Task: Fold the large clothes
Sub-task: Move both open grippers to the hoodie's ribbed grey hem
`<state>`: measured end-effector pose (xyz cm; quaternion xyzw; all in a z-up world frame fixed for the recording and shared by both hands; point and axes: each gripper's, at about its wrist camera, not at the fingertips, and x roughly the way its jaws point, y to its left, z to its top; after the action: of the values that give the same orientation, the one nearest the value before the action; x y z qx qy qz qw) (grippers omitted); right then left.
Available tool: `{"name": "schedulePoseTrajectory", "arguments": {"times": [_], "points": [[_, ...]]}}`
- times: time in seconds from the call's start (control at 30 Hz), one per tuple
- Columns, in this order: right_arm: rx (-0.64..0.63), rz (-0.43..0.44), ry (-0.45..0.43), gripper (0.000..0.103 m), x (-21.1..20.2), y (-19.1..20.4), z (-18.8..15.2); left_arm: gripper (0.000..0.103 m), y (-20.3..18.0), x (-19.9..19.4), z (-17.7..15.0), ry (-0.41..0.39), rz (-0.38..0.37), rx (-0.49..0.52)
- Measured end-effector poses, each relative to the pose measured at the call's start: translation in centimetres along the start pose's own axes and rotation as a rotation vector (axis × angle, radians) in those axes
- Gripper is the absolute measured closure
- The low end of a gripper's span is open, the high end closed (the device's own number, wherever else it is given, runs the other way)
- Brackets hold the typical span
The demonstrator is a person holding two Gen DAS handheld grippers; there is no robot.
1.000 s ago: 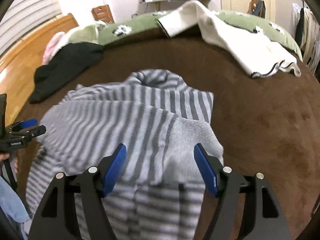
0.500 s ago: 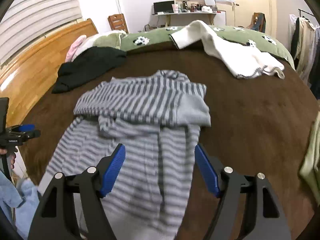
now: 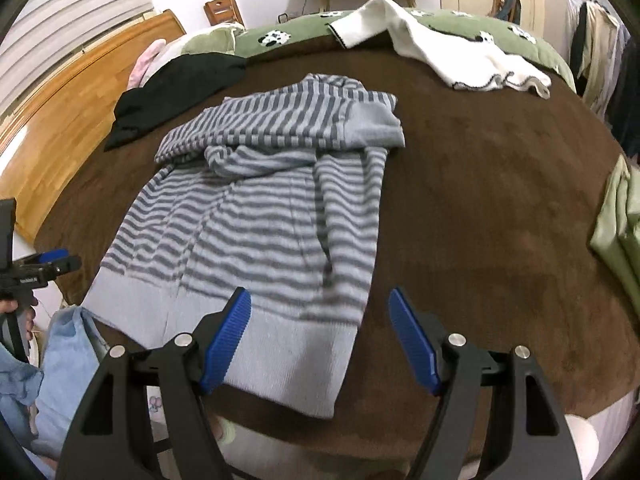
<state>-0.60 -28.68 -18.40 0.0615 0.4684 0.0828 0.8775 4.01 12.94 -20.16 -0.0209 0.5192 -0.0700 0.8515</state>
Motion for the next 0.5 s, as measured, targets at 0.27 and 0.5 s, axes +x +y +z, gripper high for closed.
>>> {"name": "schedulePoseTrajectory", "arguments": {"times": [0.27,0.5], "points": [[0.084,0.052,0.045,0.031,1.5,-1.5,-2.9,0.007,0.3,1.1,-2.0,0.019,-0.009,-0.048],[0.065,0.06,0.068,0.031,2.8,-0.9,-4.6,0.012,0.1,2.8,-3.2,0.059,-0.031,-0.072]]}}
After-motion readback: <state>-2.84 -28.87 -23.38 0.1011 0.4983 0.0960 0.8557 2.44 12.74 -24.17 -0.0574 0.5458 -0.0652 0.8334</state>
